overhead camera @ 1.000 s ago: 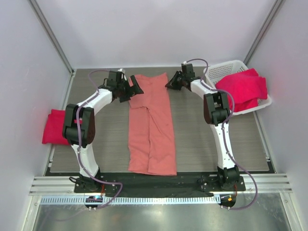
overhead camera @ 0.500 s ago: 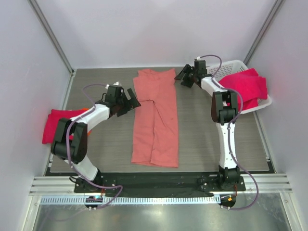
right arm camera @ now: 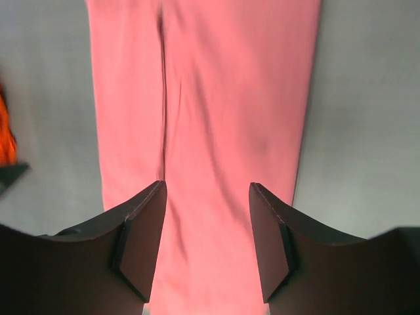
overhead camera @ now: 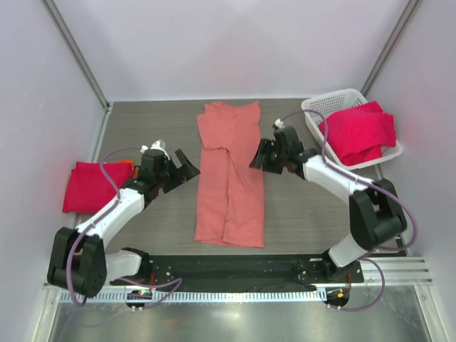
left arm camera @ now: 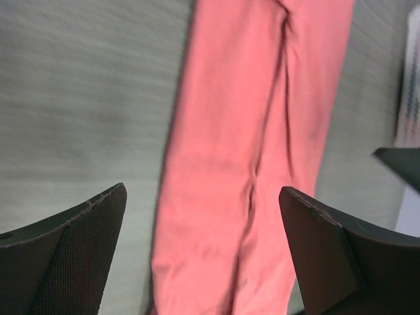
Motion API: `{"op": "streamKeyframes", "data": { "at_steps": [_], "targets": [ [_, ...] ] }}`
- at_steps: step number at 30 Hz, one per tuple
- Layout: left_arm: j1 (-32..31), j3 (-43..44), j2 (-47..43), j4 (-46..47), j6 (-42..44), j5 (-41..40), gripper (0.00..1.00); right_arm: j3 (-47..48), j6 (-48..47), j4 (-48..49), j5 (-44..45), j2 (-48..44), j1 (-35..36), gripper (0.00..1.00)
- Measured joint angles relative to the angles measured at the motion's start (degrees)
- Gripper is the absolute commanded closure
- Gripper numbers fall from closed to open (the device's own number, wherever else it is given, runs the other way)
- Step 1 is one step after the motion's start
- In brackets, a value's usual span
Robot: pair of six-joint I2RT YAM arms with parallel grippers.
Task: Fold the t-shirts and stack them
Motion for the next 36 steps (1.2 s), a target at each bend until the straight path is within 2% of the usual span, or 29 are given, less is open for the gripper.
{"op": "streamKeyframes", "data": {
  "at_steps": [6, 11, 17, 22, 26, 33, 36],
  "targets": [
    [-5.1, -6.1, -10.9, -5.5, -2.3, -1.4, 0.08, -18.5, 5.7, -4.3, 4.2, -13.6, 10.3, 0.42],
    [-7.6, -13.3, -17.9, -10.6, -5.0, -1.6, 0.13, -26.6, 12.4, -7.9, 5.8, -20.2, 17.3, 0.48],
    [-13.7, -19.6, -21.5, -14.3, -9.9, -1.7, 0.19, -32.5, 20.7, -8.3, 8.0, -26.5, 25.2, 0.52],
    [-20.5, -19.8, -20.8, -13.8, -13.3, -2.6, 0.23, -36.0, 25.0, -7.7, 8.2, -28.3, 26.6, 0.54],
    [-24.7, -19.8, -19.4, -13.0, -16.0, -3.2, 0.37, -37.1, 27.1, -7.0, 8.4, -29.5, 27.8, 0.53],
    [-26.7, -20.6, -19.8, -13.5, -18.3, -3.7, 0.43, -39.3, 30.2, -5.3, 7.7, -31.4, 30.0, 0.59],
    [-26.8, -21.4, -21.6, -14.3, -18.9, -3.7, 0.46, -40.6, 31.5, -5.3, 7.4, -33.2, 31.0, 0.65]
  ]
}}
